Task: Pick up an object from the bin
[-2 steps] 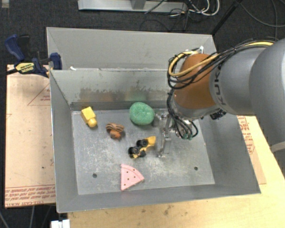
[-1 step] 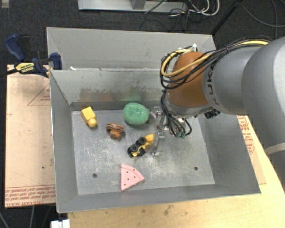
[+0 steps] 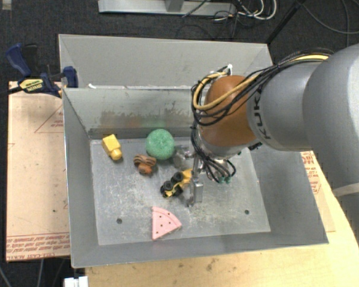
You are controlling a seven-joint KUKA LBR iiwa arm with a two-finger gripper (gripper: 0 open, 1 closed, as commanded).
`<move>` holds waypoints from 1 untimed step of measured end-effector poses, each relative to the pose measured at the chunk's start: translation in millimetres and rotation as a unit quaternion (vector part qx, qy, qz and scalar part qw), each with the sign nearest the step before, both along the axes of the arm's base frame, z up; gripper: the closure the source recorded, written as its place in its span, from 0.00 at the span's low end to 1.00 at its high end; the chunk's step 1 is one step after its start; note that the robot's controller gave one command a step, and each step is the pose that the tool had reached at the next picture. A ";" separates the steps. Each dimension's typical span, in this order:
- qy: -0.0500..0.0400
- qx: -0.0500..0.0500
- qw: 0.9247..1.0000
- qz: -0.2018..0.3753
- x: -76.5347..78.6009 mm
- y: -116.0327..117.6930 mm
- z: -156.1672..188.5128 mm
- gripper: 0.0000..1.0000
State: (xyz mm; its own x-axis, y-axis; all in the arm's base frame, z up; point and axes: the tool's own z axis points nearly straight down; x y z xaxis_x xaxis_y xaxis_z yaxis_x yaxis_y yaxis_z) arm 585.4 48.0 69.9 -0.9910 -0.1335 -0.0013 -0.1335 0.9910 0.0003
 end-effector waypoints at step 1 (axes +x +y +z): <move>0.000 0.001 1.000 -0.011 -6.7 8.1 0.4 1.00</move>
Offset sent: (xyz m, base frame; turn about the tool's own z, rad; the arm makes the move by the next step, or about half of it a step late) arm 0.0000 0.0000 0.0000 0.0000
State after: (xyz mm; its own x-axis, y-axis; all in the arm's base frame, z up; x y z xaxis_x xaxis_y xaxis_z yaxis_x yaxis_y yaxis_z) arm 578.7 56.1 70.3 -0.9937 -0.1123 -0.0025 -0.1124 0.9937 0.0022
